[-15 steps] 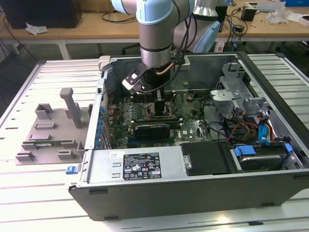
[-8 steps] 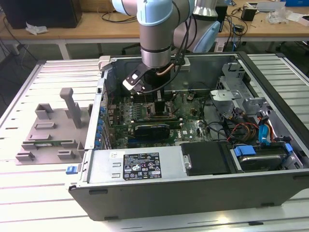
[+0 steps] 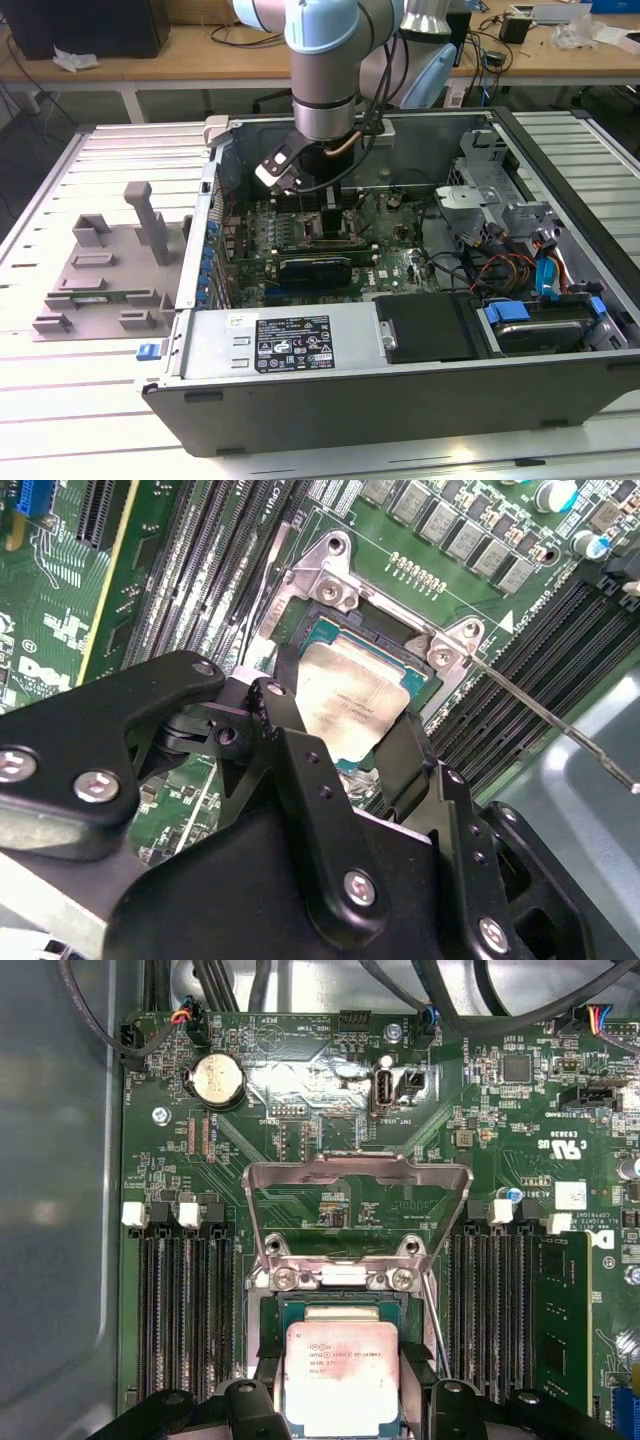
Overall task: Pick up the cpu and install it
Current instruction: 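Place the cpu into insertion slot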
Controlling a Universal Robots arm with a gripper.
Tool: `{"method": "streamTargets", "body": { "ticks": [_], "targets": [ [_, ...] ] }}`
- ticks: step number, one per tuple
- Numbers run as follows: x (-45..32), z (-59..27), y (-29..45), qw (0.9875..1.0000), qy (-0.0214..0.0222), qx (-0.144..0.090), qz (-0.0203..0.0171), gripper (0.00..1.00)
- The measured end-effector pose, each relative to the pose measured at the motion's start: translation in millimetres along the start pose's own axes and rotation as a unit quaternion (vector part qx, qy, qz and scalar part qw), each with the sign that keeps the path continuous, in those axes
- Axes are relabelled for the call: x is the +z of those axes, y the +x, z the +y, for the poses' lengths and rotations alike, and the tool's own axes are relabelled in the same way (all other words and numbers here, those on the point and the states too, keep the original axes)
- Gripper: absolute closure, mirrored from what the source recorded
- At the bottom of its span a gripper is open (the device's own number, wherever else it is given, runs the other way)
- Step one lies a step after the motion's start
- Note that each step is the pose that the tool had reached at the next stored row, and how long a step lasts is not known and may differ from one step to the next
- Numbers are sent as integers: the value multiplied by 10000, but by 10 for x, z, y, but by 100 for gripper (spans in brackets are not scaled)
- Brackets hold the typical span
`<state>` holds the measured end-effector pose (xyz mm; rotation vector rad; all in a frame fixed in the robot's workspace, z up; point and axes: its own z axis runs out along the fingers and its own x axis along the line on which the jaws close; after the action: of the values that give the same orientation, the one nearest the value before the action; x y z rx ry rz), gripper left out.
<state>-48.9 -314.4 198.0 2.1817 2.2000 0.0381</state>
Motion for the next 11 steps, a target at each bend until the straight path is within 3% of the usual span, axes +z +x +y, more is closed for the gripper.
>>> {"method": "streamTargets", "body": {
  "ticks": [11],
  "targets": [
    [0, 1, -12, 10000, 0, 4, 0, 45]
  ]
}}
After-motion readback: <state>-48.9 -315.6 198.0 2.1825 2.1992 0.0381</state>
